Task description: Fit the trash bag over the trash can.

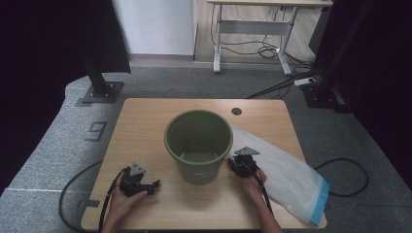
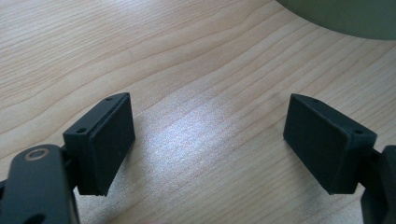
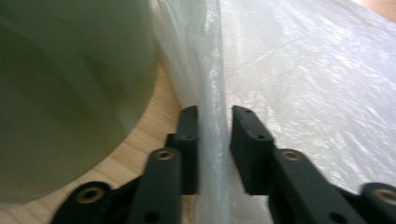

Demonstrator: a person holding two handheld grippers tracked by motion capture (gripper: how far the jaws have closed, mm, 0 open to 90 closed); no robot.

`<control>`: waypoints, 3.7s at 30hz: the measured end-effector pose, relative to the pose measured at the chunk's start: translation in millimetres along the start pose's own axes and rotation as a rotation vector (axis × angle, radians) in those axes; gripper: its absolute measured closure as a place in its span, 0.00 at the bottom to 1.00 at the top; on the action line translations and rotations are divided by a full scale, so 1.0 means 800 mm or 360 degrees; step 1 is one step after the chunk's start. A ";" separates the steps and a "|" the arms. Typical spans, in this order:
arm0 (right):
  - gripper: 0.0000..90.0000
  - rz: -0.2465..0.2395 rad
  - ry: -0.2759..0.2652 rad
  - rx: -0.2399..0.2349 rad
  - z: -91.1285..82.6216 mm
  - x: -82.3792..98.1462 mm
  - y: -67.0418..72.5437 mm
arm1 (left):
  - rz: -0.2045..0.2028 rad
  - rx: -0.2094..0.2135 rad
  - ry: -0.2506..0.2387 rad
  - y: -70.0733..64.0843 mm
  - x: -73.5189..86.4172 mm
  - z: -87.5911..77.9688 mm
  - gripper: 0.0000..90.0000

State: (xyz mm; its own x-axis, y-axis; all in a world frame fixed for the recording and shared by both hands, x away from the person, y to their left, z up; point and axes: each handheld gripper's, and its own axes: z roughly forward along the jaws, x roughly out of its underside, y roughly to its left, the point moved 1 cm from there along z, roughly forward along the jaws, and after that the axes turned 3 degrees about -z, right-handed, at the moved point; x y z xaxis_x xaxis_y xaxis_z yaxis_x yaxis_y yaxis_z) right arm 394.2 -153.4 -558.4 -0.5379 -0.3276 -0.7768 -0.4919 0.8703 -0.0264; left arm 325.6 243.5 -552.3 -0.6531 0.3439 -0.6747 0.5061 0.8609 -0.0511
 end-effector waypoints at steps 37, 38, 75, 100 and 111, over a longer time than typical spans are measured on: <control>0.98 0.0453 -0.0888 -0.0022 -0.179 -0.039 -0.086 | -0.0009 -0.0009 -0.0001 -0.001 0.000 0.000 0.18; 0.98 0.0449 -0.0904 -0.0023 -0.183 -0.042 -0.086 | -0.0009 -0.0009 -0.0001 -0.001 0.000 0.000 0.18; 0.98 0.0265 -0.1301 -0.0098 -0.288 -0.150 -0.045 | -0.0020 -0.0018 0.0002 -0.001 -0.001 0.001 0.18; 0.98 -0.0055 -0.1045 -0.0159 -0.202 -0.112 0.039 | -0.0021 -0.0020 0.0000 -0.001 -0.001 0.001 0.18; 0.98 -0.0119 -0.0931 -0.0232 -0.174 -0.093 0.060 | -0.0020 -0.0020 -0.0001 -0.001 -0.001 0.001 0.18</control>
State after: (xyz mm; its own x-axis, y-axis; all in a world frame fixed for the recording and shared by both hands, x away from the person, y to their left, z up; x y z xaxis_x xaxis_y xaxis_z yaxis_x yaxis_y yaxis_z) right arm 315.2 -138.4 -413.8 -0.0532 -0.0931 -0.9942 -0.6249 0.7797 -0.0396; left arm 326.2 242.0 -552.3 -0.6592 0.3326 -0.6744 0.4905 0.8700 -0.0504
